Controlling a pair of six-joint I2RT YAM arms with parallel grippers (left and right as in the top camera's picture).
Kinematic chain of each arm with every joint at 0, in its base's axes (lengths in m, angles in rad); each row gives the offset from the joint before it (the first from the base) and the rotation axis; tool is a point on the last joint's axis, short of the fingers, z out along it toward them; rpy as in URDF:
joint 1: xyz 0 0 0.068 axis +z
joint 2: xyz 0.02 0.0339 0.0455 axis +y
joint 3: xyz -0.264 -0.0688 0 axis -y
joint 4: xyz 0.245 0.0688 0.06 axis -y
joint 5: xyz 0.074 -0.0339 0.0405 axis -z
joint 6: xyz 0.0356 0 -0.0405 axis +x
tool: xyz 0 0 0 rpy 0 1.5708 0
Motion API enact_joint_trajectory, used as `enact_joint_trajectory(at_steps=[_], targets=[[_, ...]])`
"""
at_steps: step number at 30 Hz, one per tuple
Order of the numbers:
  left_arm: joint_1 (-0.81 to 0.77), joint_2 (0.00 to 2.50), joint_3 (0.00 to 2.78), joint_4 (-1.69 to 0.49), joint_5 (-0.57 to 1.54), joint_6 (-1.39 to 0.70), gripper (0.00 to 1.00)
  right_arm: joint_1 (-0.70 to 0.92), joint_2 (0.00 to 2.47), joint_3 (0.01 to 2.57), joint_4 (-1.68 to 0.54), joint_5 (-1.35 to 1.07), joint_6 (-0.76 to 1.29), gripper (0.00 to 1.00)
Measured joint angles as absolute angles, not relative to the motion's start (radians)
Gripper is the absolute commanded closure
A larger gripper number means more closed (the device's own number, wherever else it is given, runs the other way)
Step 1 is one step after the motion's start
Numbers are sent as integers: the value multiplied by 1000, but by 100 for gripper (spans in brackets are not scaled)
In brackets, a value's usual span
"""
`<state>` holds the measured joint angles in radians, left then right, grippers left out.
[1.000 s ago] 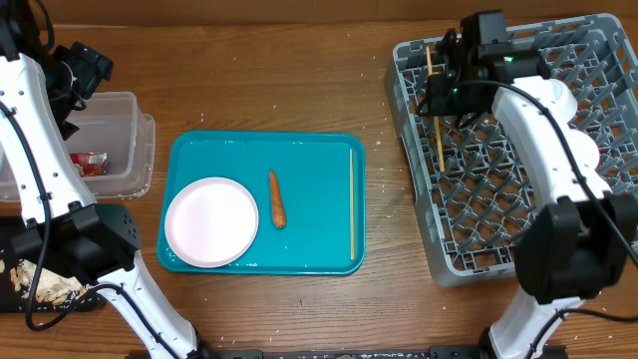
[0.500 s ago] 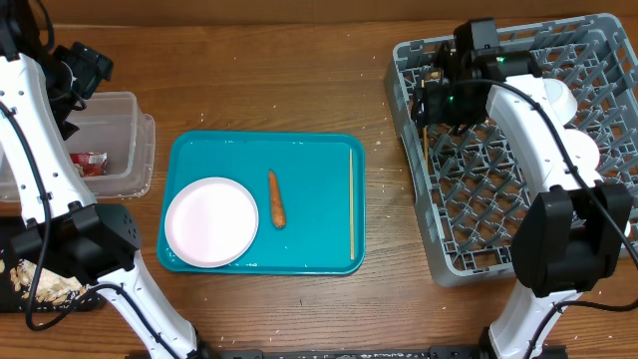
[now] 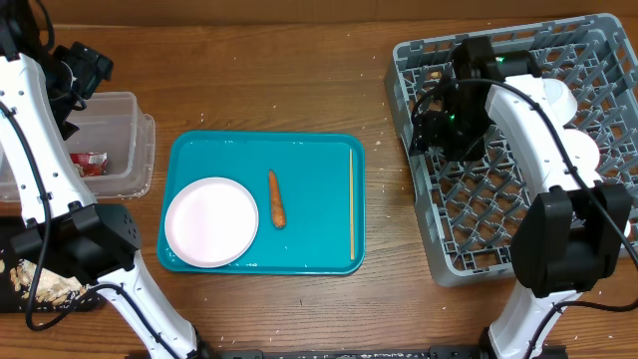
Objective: Sort waste into correct bins and load items into the dishwasher
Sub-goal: 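Carry the chopstick into the rack's left side and release, then move the right gripper back to the remaining chopstick on the tray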
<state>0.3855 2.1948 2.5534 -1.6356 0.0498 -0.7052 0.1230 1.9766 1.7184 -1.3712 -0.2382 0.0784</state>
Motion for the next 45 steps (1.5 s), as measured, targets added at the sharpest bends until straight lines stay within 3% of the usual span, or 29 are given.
enact_joint_trajectory(at_steps=[10, 13, 16, 17, 27, 37, 45], targets=[[385, 2195, 2554, -1636, 50, -705, 0, 163, 1977, 1586, -1278, -207, 89, 27], [385, 2195, 2553, -1636, 50, -705, 0, 166, 1977, 1544, -1252, -200, 121, 38], [385, 2195, 2553, -1636, 50, -705, 0, 167, 1977, 1537, -1232, -186, 157, 63], [385, 2195, 2553, -1635, 50, -705, 0, 166, 1977, 1537, -1219, -179, 195, 66], [385, 2195, 2553, -1636, 50, -705, 0, 200, 1977, 1537, -1184, -163, 395, 62], [385, 2195, 2554, -1636, 50, -705, 0, 262, 1976, 1537, -1130, -29, 614, 64], [385, 2195, 2553, -1636, 50, -705, 0, 275, 1976, 1537, -1099, -19, 666, 65]])
